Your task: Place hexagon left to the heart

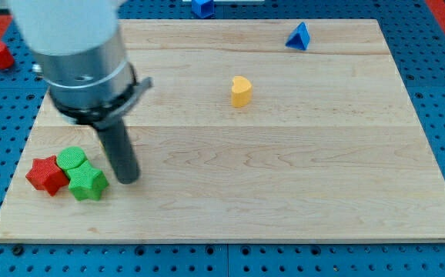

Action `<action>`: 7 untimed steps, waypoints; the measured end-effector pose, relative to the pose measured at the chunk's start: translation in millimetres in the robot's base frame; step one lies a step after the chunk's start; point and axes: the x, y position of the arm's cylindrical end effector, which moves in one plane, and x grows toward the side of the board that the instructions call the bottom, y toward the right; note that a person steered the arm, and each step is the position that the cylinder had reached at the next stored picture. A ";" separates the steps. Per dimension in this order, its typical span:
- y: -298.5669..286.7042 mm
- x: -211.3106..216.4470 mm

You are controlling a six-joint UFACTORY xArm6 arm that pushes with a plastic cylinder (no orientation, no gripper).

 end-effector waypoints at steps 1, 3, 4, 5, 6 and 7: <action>3.2 -37.0; 0.6 -45.2; -25.0 -61.3; -22.1 -107.1; -4.4 -130.4; -4.3 -144.1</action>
